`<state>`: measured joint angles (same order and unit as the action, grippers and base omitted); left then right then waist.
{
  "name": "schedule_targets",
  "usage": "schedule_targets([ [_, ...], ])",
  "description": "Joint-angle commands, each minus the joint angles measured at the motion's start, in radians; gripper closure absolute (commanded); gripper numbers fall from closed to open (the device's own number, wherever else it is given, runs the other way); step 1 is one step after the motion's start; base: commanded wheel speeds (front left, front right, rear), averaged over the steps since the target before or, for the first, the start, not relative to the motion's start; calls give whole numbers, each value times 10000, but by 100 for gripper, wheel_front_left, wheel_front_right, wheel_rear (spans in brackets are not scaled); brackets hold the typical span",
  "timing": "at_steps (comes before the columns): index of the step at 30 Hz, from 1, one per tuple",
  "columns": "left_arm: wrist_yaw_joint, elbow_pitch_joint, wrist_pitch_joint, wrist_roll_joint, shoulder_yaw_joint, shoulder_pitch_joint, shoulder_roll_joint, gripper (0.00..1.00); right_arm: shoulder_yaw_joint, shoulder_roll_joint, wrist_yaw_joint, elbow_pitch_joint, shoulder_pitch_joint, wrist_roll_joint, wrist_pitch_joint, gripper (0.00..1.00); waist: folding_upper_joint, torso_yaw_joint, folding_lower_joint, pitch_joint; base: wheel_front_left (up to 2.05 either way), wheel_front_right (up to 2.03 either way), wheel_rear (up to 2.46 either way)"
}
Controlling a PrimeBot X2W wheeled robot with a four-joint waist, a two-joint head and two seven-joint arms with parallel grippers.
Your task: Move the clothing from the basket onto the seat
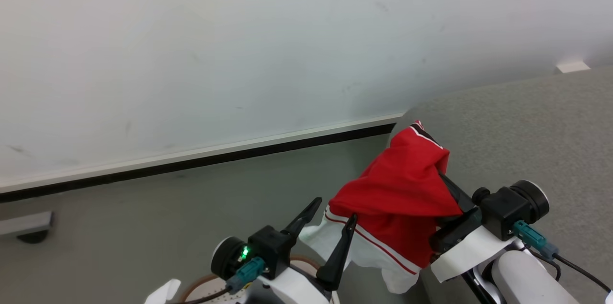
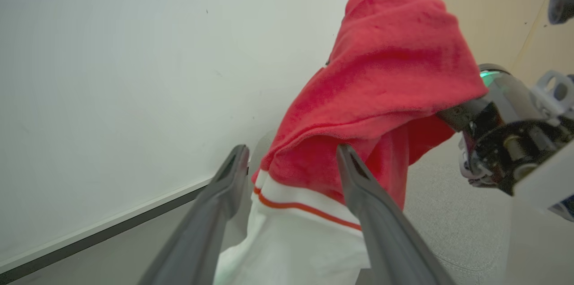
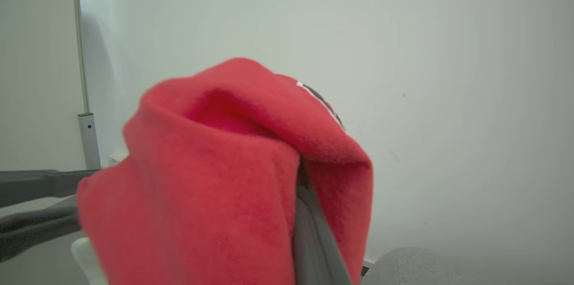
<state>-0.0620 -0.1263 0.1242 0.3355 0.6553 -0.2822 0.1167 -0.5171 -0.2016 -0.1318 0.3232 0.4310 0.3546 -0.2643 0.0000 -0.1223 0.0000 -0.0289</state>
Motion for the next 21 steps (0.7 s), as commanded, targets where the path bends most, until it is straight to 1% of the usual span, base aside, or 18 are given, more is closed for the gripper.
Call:
schedule_targets([
  [1,-12,-54,35,9,-6,53,91,0,56,-84,21,-67,-27,-69,-4,100,0,-238,0,42,0,0,0],
  [12,3,-194,101,120,152,-35,22,0,374,-437,23,-305,-42,-131,-2,100,0,-1642,0,251,0,0,0],
  [21,-13,-367,276,129,278,-193,-77,0,906,-904,21,-608,-375,-137,-4,100,0,-2392,0,399,0,0,0],
])
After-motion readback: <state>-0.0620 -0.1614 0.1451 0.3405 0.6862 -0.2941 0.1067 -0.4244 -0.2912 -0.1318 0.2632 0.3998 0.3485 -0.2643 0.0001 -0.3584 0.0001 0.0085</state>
